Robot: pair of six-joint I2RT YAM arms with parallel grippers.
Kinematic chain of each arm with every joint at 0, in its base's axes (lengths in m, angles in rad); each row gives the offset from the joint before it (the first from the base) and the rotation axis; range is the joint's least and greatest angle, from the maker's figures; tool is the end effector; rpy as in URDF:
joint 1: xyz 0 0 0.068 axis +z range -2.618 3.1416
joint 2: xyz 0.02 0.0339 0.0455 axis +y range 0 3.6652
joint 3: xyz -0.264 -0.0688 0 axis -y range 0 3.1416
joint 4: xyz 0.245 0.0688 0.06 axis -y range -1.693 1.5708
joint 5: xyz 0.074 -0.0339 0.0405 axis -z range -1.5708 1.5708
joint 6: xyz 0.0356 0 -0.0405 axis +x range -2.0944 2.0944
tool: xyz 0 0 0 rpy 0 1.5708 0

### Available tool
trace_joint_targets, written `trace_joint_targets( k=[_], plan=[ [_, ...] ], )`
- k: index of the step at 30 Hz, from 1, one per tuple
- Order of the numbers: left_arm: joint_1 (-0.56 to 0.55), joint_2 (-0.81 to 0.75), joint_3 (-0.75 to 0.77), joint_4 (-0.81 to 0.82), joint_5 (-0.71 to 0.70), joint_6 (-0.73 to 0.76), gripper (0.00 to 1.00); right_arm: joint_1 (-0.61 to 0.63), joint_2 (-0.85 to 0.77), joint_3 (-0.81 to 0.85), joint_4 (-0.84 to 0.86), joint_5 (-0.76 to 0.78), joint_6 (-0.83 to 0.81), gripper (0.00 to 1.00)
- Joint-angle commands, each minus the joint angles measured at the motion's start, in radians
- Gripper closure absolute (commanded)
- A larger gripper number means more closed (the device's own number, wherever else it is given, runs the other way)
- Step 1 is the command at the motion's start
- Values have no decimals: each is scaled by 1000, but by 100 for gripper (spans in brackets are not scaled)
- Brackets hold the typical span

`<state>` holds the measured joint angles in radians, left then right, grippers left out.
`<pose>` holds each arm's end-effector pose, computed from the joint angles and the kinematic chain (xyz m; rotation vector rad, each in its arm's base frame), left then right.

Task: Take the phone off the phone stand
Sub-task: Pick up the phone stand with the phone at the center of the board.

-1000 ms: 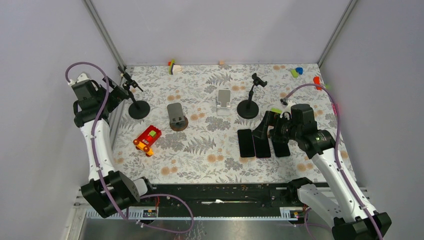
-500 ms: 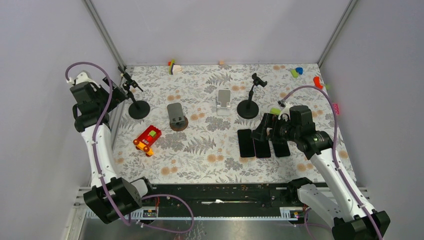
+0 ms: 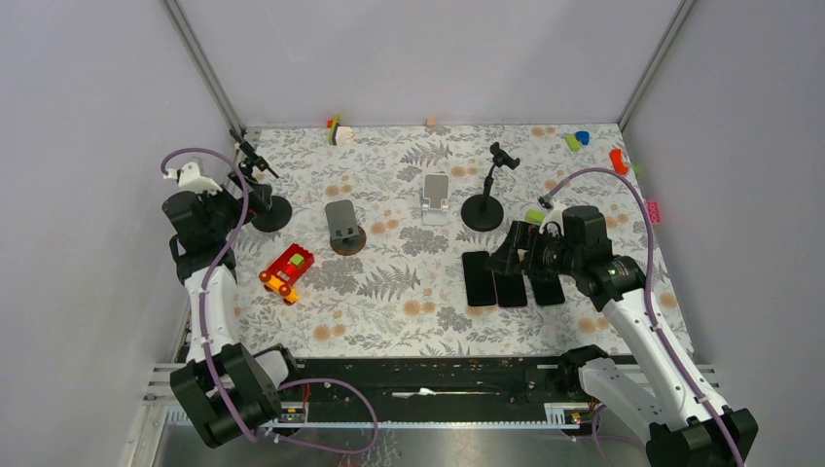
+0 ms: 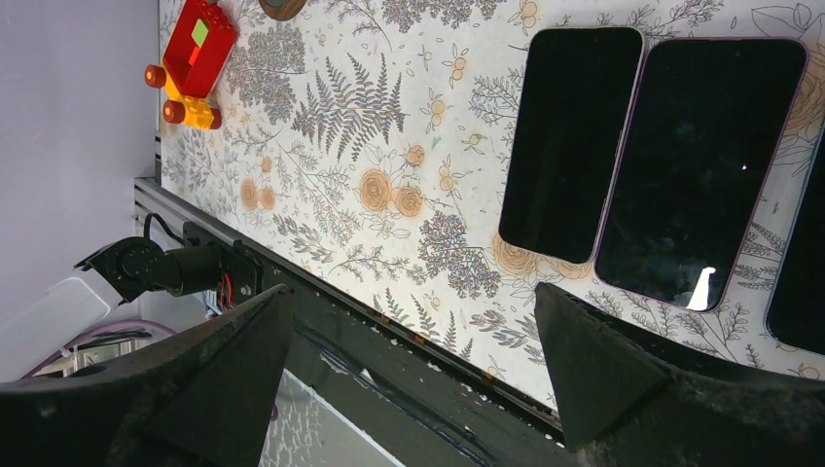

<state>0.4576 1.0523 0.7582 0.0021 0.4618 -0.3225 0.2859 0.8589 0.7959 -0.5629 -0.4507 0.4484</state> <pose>0.2245 0.0929 0.2987 -0.3971 1.8012 -0.3350 0.1700 0.0661 0.2957 -0.0803 2.2703 0.8967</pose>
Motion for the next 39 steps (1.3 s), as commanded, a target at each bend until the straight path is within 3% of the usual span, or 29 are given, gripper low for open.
trace_joint_targets(
  k=[1, 9, 16, 21, 25, 32, 39],
  plan=[
    [4, -7, 2, 191, 51, 4, 1, -1, -12, 22, 0, -4, -23, 0],
    [4, -65, -96, 334, 42, 159, 1, -2, -2, 18, 1, -5, -14, 0],
    [4, 54, -75, 445, 243, 241, 1, -2, -14, 26, -17, 6, -12, 0],
    [8, 128, -52, 474, 271, 313, 1, -2, -26, 28, -29, 5, -4, 0],
    [17, 178, 6, 409, 258, 384, 1, -2, -28, 30, -36, 15, -12, 1],
    [89, 215, 25, 390, 269, 416, 1, -2, 10, 45, -34, 11, -29, 0],
    [142, 287, -31, 609, 359, 387, 2, -1, 36, 57, -36, 6, -43, 1]
  ],
)
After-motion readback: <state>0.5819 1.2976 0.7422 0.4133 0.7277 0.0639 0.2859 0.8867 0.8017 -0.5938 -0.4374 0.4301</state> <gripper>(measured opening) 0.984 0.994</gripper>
